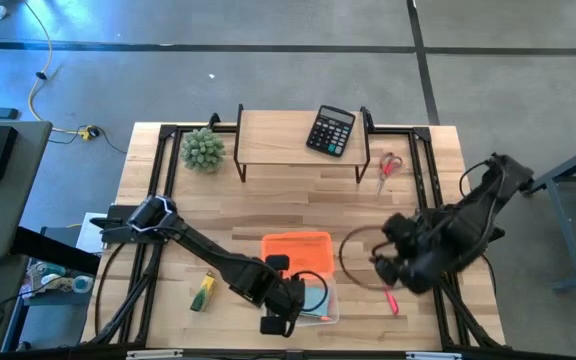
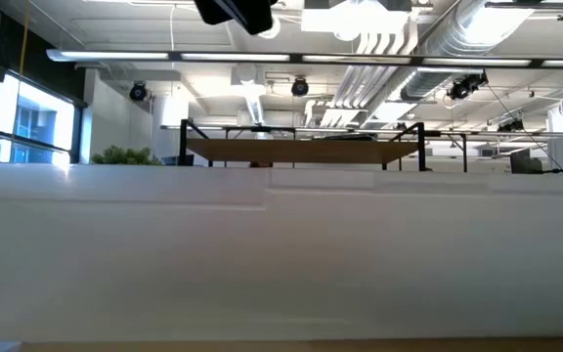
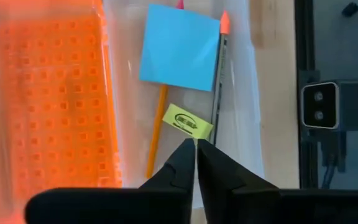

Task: Pack school essentials
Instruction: Put the pink pen into the orange supply box, then put the red scissors into the orange supply box

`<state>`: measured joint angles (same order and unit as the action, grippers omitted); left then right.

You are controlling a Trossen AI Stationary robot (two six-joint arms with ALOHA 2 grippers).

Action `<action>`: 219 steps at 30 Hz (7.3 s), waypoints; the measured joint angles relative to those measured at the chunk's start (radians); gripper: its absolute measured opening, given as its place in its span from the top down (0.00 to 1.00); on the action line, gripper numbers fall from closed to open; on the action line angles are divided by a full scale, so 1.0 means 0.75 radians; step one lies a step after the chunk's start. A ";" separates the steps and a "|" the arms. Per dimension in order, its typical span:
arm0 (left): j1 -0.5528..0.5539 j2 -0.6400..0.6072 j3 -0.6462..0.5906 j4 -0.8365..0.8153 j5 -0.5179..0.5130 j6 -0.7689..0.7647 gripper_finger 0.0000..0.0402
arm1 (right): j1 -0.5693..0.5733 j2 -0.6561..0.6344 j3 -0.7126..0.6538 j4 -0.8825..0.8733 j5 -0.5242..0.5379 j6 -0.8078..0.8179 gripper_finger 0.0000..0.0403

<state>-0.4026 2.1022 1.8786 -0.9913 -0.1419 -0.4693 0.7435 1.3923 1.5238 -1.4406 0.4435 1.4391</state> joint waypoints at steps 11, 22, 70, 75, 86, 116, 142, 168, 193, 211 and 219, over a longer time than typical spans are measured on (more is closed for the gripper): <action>-0.006 0.000 0.000 -0.080 0.014 -0.024 1.00 | 0.260 0.232 -0.001 0.002 -0.119 0.366 0.02; -0.006 0.000 0.000 -0.080 0.063 -0.024 1.00 | 0.430 0.357 -0.001 0.012 -0.157 0.713 0.02; 0.105 0.000 0.000 -0.067 0.142 -0.104 1.00 | 0.456 -0.008 -0.696 0.554 -0.394 0.978 0.07; 0.119 0.000 0.000 -0.067 0.139 -0.104 1.00 | 0.425 0.092 -0.696 0.670 -0.396 0.981 0.16; 0.127 0.000 0.005 -0.071 0.155 -0.139 1.00 | 0.372 0.300 -0.695 0.778 -0.491 0.983 0.28; -0.003 -0.127 0.023 -0.082 0.139 -0.275 1.00 | 0.360 0.511 -0.695 0.904 -0.589 1.052 0.55; -0.077 -0.127 -0.095 -0.111 0.387 -0.162 1.00 | 0.361 0.525 -0.640 0.853 -0.591 1.021 0.87; -0.135 -0.515 -0.459 0.007 0.306 -0.252 1.00 | 0.127 0.516 -0.101 0.569 -0.228 0.452 0.86; -0.206 -1.118 -1.158 0.283 -0.150 -0.645 1.00 | -0.254 0.606 0.020 1.000 -0.462 -0.644 0.86; -0.206 -1.121 -1.172 0.342 -0.115 -0.663 1.00 | -0.240 0.807 0.019 0.950 -0.668 -0.759 0.75; -0.206 -1.121 -1.172 0.341 -0.135 -0.679 0.99 | -0.244 0.790 0.019 0.849 -0.661 -0.694 0.52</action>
<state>-0.5571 1.2617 0.9997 -0.7356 -0.2432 -0.9784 0.5604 1.9851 1.5379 -0.8039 -0.0520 0.9183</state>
